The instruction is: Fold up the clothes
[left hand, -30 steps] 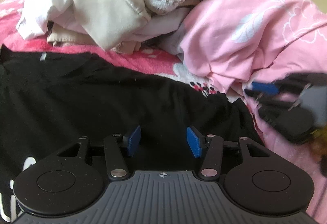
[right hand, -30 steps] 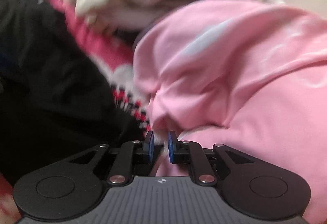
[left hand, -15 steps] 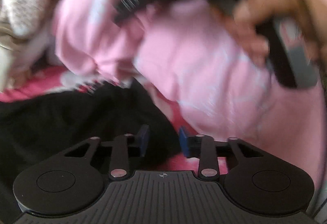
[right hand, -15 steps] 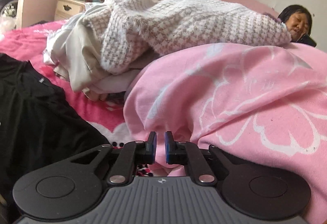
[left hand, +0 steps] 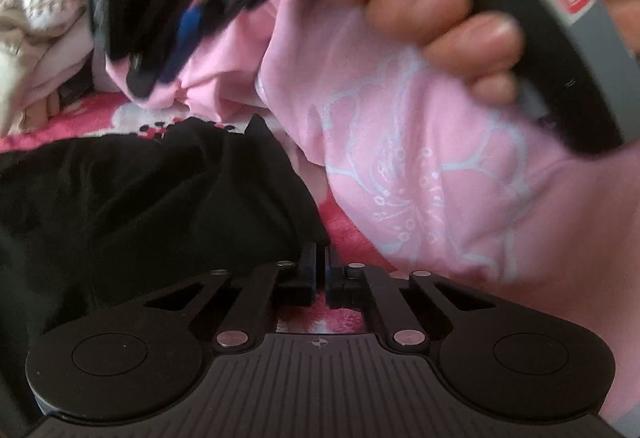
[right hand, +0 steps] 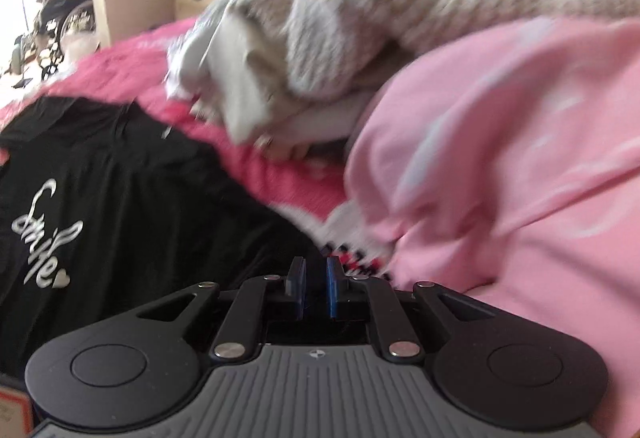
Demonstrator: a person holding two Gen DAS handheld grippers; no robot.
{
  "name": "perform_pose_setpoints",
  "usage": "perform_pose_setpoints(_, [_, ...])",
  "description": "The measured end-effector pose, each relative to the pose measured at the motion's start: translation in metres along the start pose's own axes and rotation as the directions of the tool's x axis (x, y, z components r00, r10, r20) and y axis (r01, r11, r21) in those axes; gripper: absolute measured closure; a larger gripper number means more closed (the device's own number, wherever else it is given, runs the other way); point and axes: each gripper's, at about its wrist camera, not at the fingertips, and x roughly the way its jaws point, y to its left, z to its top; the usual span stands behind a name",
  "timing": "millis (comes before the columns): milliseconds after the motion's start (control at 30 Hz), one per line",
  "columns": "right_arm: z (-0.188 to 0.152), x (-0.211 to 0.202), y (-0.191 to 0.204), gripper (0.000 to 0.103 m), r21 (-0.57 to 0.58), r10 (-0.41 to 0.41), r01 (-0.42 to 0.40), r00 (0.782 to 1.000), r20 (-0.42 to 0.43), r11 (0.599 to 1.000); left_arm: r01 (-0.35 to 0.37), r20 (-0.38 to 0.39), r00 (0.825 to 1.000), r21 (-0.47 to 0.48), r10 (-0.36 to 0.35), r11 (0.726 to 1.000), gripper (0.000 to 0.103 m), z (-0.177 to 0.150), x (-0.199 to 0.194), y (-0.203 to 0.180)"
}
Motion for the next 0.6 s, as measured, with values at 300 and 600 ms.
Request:
perform_pose_setpoints(300, [-0.013,0.067,0.013,0.093,-0.103,-0.131,0.112,0.97,-0.205,0.988,0.081,0.006,0.997,-0.168,-0.081,0.982,0.102,0.0,0.01,0.005])
perform_pose_setpoints(600, [0.013,0.027,0.031,0.088,-0.15,-0.121,0.114,0.992,-0.036,0.982,0.094,0.057,0.995,-0.263,-0.082,0.96,0.099,-0.006,0.012,0.012])
